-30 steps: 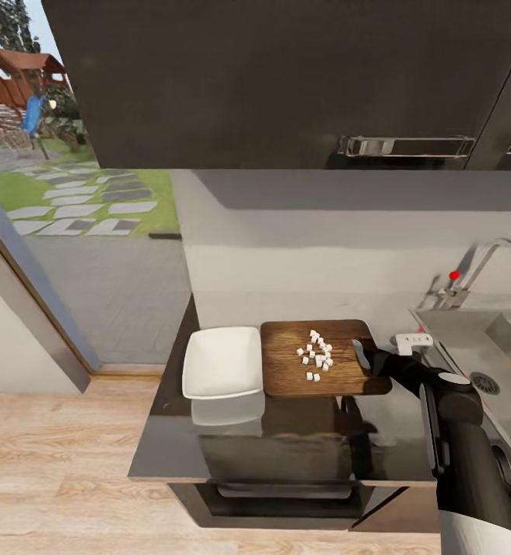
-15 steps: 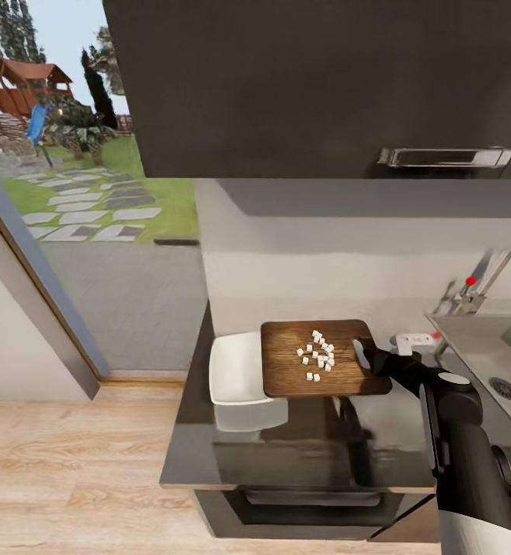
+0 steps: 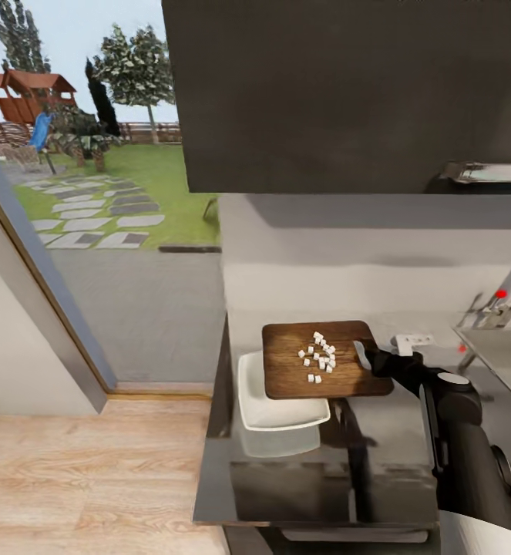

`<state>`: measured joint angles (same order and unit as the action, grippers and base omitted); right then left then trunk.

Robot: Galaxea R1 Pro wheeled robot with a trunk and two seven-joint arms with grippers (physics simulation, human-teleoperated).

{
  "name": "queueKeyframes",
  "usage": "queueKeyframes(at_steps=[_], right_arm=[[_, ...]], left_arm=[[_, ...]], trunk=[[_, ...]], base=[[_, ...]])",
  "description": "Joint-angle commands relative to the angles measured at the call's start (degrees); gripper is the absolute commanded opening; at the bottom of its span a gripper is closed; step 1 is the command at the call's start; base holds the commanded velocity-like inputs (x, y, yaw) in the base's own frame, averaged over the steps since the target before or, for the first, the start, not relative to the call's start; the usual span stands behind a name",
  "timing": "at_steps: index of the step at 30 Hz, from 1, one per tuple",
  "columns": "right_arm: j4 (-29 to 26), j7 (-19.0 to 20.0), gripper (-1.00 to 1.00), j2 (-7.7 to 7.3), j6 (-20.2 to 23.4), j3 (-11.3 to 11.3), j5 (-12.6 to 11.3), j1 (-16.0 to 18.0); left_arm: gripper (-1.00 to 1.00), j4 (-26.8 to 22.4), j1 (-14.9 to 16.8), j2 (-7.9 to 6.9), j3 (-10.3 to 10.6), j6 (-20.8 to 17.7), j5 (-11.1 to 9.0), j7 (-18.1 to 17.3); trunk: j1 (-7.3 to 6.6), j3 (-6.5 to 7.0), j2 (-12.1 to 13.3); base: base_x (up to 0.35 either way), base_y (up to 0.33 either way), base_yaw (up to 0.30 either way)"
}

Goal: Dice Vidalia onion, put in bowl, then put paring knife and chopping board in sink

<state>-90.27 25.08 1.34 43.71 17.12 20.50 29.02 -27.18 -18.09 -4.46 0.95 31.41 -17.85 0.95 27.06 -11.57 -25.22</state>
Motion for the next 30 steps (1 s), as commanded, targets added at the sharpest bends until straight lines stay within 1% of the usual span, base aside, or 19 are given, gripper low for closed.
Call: queueKeyframes(at_steps=[1,4,7,16,30], right_arm=[[-0.09,0.59,-1.00,0.07,0.24,0.10,0.46,0.08],[-0.09,0.59,-1.00,0.07,0.24,0.10,0.81,0.08],[-0.09,0.59,-1.00,0.07,0.24,0.04,0.85,0.08],[-0.01,0.59,-1.00,0.08,0.24,0.01,0.79,0.08],[0.09,0.75,-1.00,0.16,-0.27,0.01,0.74,0.08]], left_arm=[[1.00,-0.10,-0.02,-0.02,0.11,0.05,-0.14,0.10],[1.00,-0.12,-0.02,-0.02,0.11,0.05,-0.15,0.10],[1.00,-0.15,-0.02,-0.02,0.11,0.05,-0.11,0.10],[1.00,-0.15,-0.02,-0.02,0.11,0.05,-0.12,0.10],[1.00,-0.16,-0.02,-0.02,0.11,0.05,-0.08,0.10]], trunk=[[0.05,0.00,-0.10],[0.05,0.27,-0.10],[0.05,0.45,-0.10],[0.05,0.49,-0.10],[0.05,0.49,-0.10]], base=[[0.115,0.253,0.000],[0.083,0.255,0.000],[0.014,0.088,0.000],[0.001,0.156,0.000],[0.000,0.009,0.000]])
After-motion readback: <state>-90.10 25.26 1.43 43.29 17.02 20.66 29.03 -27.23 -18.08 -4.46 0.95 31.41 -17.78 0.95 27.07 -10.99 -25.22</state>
